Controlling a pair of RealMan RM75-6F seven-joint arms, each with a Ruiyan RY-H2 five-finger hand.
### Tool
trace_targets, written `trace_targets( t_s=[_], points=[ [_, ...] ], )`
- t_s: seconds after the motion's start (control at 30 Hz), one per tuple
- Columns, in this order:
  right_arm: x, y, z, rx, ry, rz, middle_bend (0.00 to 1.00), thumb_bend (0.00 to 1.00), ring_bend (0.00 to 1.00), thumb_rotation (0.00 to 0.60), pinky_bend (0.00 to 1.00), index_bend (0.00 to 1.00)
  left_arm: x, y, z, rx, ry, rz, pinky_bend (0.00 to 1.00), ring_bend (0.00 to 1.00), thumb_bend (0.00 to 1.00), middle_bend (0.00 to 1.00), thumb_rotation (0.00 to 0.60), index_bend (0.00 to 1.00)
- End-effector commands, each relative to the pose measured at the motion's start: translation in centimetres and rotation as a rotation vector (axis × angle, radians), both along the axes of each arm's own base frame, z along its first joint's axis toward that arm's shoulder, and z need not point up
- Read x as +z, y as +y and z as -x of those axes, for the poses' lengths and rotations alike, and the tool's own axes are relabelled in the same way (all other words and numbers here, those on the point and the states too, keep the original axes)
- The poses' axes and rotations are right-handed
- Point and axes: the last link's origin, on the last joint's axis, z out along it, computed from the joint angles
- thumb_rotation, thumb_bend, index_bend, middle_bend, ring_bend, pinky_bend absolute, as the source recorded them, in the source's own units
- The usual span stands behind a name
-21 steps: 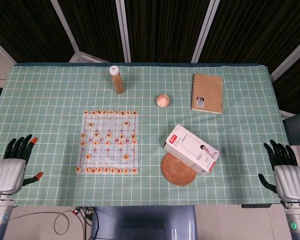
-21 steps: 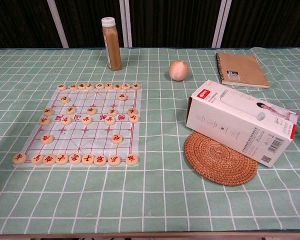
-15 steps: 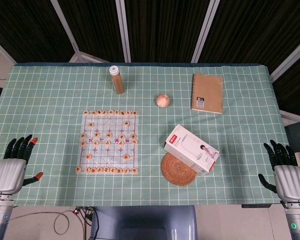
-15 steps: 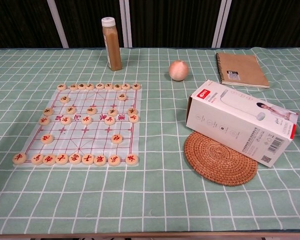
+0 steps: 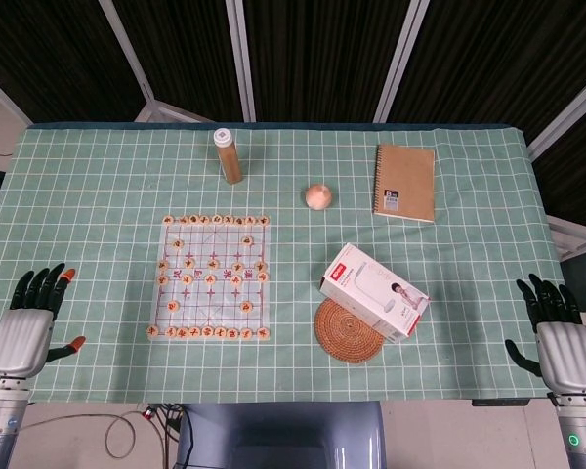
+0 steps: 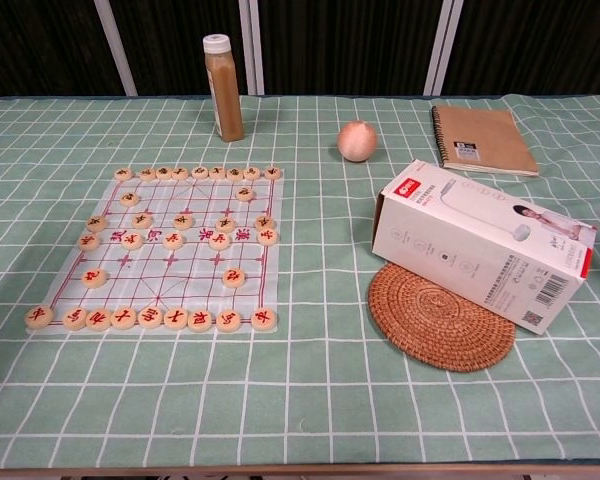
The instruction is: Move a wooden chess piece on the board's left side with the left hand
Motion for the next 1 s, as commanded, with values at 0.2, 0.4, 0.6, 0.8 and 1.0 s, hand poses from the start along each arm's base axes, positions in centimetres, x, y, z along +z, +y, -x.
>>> trace_targets(
  t_s=[0.2,0.4,0.6,0.8,1.0],
  points=[
    [0.0,0.0,-0.1,0.0,-0.003,0.0,0.0,0.34,0.0,0.6,0.0,0.0,0.5,0.9,-0.6,-0.022,0.04,-0.048,0.3,0.26,0.04,0.3,0.6,0.0],
    [0.1,0.1,0.0,-0.005,-0.01,-0.003,0.0,0.34,0.0,0.6,0.0,0.0,-0.2,4.2,-2.6,-0.053,0.041,-0.046,0.65,0.62,0.09,0.7,0.6,0.09],
    [0.1,0.1,0.0,-0.011,-0.012,-0.006,0.0,0.34,0.0,0.6,0.0,0.0,-2.8,8.6,-4.4,-0.038,0.047,0.06,0.85,0.83,0.13,0.93,0.6,0.28],
    [0.1,0.0,0.1,-0.021,-0.02,-0.008,0.0,0.34,0.0,0.6,0.0,0.0,-5.6,11.6,-5.3,0.017,0.094,0.173,0.9,0.88,0.13,0.99,0.6,0.35],
    [0.2,-0.1,0.2,-0.032,-0.027,-0.009,0.0,0.34,0.0,0.6,0.0,0.0,-7.5,13.0,-5.7,0.036,0.149,0.215,0.93,0.91,0.18,1.0,0.6,0.41]
  ],
)
